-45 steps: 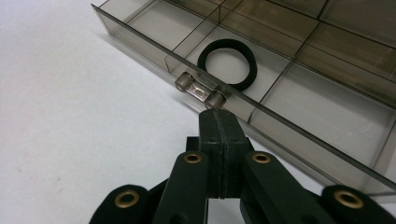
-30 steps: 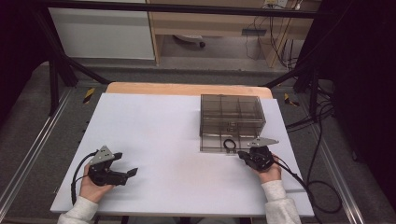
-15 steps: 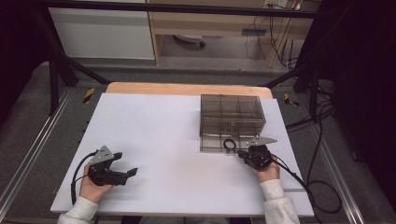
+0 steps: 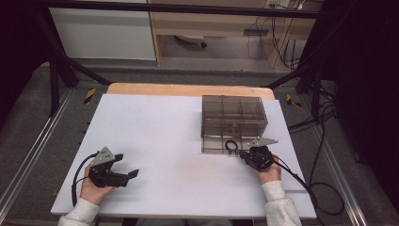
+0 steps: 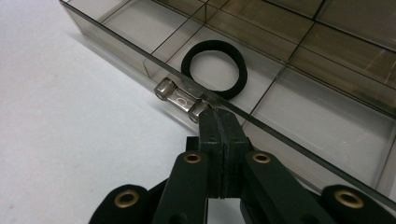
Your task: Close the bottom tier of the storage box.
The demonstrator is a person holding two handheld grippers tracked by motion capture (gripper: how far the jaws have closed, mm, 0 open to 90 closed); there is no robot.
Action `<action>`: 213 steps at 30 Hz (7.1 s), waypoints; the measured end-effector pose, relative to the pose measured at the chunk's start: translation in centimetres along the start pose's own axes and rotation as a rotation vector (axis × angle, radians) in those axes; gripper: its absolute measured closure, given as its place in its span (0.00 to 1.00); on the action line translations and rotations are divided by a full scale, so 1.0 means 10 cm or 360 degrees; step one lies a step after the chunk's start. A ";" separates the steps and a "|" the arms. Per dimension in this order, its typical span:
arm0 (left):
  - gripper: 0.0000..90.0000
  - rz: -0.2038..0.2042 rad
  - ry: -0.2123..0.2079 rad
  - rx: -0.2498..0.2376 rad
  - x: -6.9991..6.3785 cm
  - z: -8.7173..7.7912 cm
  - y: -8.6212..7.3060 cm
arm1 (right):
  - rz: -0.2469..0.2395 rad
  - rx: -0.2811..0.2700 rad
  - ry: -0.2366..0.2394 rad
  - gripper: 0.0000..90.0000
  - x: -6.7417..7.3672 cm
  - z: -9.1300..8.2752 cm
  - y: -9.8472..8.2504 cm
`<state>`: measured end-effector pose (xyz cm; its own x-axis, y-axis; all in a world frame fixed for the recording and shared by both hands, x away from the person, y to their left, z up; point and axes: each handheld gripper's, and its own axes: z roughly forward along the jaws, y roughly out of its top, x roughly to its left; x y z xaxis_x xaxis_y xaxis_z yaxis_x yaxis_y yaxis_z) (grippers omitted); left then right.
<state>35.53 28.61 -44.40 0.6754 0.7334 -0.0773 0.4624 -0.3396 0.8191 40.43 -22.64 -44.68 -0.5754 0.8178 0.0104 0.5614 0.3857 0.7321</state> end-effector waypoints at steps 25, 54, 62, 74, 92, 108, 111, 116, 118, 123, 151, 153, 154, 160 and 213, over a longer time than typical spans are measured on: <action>0.08 -0.0003 -0.0002 -0.0002 0.00 0.00 0.00 | -0.0004 0.0002 -0.0021 1.00 -0.01 0.05 0.01; 0.08 -0.0005 -0.0002 0.0003 0.00 0.01 -0.01 | 0.0002 -0.0003 -0.0057 1.00 -0.04 0.09 0.02; 0.08 -0.0005 -0.0002 0.0004 0.00 0.01 -0.01 | 0.0004 -0.0002 -0.0058 1.00 -0.05 0.09 0.03; 0.08 -0.0006 -0.0001 -0.0001 0.00 0.01 0.00 | -0.0002 -0.0004 -0.0060 1.00 -0.07 0.10 0.04; 0.08 -0.0010 0.0000 0.0000 0.00 0.01 0.00 | 0.0004 -0.0013 -0.0065 1.00 -0.09 0.13 0.06; 0.08 -0.0008 0.0001 0.0001 0.00 0.01 -0.01 | 0.0010 -0.0022 -0.0064 1.00 -0.11 0.16 0.09; 0.08 -0.0008 0.0002 0.0002 0.00 0.01 -0.01 | 0.0009 -0.0026 -0.0066 1.00 -0.11 0.17 0.09; 0.08 -0.0007 0.0002 0.0003 0.00 0.01 -0.01 | 0.0012 -0.0029 -0.0068 1.00 -0.11 0.17 0.10; 0.08 -0.0007 0.0001 0.0003 0.00 0.01 -0.01 | 0.0012 -0.0031 -0.0068 1.00 -0.12 0.18 0.11; 0.08 -0.0007 0.0002 0.0002 0.00 0.01 -0.01 | 0.0007 -0.0029 -0.0068 1.00 -0.12 0.18 0.11; 0.08 -0.0006 0.0003 0.0009 0.00 0.02 -0.01 | 0.0008 -0.0040 -0.0082 1.00 -0.16 0.22 0.15; 0.08 -0.0004 0.0002 0.0008 0.00 0.02 -0.01 | 0.0009 -0.0040 -0.0082 1.00 -0.16 0.22 0.15; 0.08 -0.0004 0.0001 0.0009 0.00 0.02 -0.01 | 0.0009 -0.0042 -0.0082 1.00 -0.16 0.22 0.15; 0.08 -0.0005 0.0002 0.0007 0.01 0.01 -0.01 | 0.0008 -0.0039 -0.0082 1.00 -0.17 0.23 0.16; 0.08 -0.0006 0.0006 0.0008 0.00 0.02 -0.01 | 0.0013 -0.0057 -0.0122 1.00 -0.24 0.31 0.23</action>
<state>35.62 28.57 -44.60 0.6717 0.7367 -0.0781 0.4677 -0.3400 0.8159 44.95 -22.44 -45.13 -0.5232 0.8515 -0.0347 0.5435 0.3647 0.7560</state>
